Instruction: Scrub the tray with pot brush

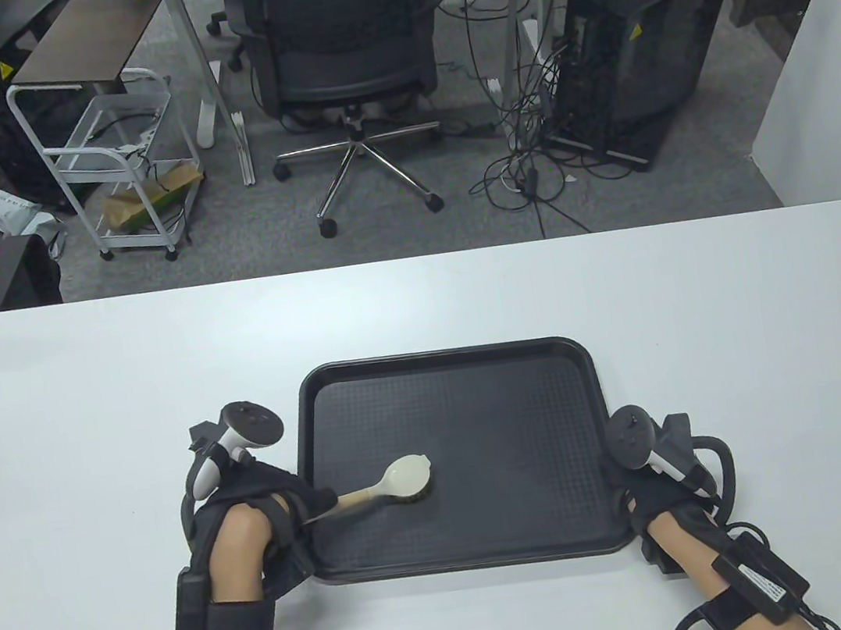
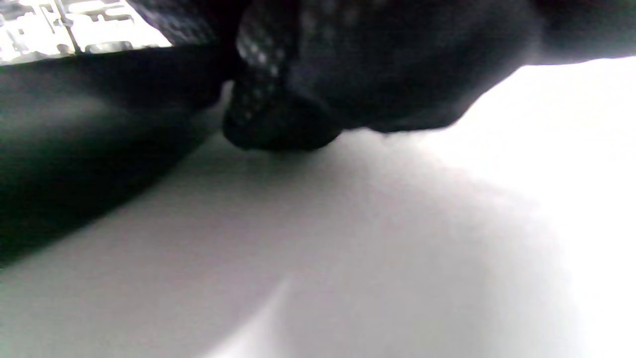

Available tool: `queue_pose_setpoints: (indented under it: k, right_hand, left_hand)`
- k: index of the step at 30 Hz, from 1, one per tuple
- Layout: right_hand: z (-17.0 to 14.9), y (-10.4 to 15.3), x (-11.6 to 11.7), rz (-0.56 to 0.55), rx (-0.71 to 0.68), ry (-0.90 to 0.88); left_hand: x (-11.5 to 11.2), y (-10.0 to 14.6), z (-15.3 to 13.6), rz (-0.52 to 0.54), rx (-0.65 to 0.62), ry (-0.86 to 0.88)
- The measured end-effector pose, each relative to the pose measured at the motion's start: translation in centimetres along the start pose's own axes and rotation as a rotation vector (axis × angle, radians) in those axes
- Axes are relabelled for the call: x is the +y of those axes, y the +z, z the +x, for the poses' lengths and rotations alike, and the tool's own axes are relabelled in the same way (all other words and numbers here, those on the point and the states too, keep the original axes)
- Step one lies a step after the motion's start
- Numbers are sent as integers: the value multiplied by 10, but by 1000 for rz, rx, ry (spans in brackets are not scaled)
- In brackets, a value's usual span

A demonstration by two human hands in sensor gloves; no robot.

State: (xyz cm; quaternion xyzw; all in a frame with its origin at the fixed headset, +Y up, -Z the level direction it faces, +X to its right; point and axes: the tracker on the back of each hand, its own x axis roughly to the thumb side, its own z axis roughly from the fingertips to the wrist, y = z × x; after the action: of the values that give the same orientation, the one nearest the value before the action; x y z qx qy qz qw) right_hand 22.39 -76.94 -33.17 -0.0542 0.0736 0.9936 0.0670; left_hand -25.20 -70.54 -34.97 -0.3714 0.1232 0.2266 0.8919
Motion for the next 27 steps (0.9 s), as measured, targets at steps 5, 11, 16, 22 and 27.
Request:
queue_pose_setpoints:
  k: [5, 11, 16, 22, 27]
  right_hand:
    - [0, 0, 0, 0, 0, 0]
    - [0, 0, 0, -1, 0, 1]
    - [0, 0, 0, 0, 1, 1]
    - [0, 0, 0, 0, 2, 1]
    - [0, 0, 0, 1, 1, 0]
  left_hand:
    - [15, 8, -28, 53, 54, 54]
    - [25, 13, -56, 77, 89, 116]
    - [28, 15, -70, 84, 111, 154]
    - [33, 20, -74, 97, 16, 206]
    - [29, 18, -41, 75, -207, 229]
